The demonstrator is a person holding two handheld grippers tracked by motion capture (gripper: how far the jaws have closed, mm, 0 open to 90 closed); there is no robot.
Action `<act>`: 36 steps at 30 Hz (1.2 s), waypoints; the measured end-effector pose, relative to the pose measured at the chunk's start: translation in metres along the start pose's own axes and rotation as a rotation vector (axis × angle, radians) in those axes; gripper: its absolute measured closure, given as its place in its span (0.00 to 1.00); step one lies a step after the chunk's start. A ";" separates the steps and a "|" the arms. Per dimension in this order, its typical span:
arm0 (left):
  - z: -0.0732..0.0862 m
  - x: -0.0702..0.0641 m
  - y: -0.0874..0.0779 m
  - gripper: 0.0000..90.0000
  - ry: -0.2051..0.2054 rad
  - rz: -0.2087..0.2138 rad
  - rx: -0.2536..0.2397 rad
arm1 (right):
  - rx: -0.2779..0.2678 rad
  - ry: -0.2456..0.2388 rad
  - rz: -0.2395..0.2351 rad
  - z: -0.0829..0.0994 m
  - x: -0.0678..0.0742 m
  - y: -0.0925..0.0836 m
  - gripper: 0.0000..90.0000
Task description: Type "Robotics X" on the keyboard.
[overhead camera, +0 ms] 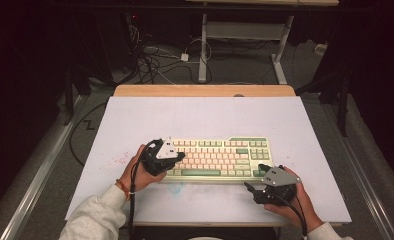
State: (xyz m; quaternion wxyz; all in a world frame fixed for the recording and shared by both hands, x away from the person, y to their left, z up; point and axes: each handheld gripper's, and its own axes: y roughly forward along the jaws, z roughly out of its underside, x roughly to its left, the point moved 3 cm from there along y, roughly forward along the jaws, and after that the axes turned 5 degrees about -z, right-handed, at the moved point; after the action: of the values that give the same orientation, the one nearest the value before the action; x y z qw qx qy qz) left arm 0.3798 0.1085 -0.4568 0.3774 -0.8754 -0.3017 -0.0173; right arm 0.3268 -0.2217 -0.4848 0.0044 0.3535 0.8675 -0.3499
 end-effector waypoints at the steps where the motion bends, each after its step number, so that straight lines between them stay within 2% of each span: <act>1: -0.001 -0.001 -0.001 0.96 0.001 -0.002 -0.005 | 0.000 0.000 0.000 0.000 0.000 0.000 0.28; 17: -0.005 -0.013 -0.001 0.96 0.023 0.032 -0.016 | 0.001 -0.001 0.000 0.000 0.000 0.000 0.28; 26: -0.005 -0.023 0.005 0.96 0.053 0.061 0.005 | 0.001 -0.002 -0.001 0.000 0.000 0.000 0.28; 36: -0.004 -0.031 0.011 0.96 0.068 0.085 0.021 | 0.004 -0.002 -0.003 0.000 0.000 0.000 0.28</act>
State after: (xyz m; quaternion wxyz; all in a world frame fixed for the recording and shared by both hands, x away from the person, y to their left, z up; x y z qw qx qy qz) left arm 0.3614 0.0838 -0.4687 0.3968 -0.8824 -0.2514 -0.0276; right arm 0.3265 -0.2214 -0.4851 0.0043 0.3516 0.8675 -0.3519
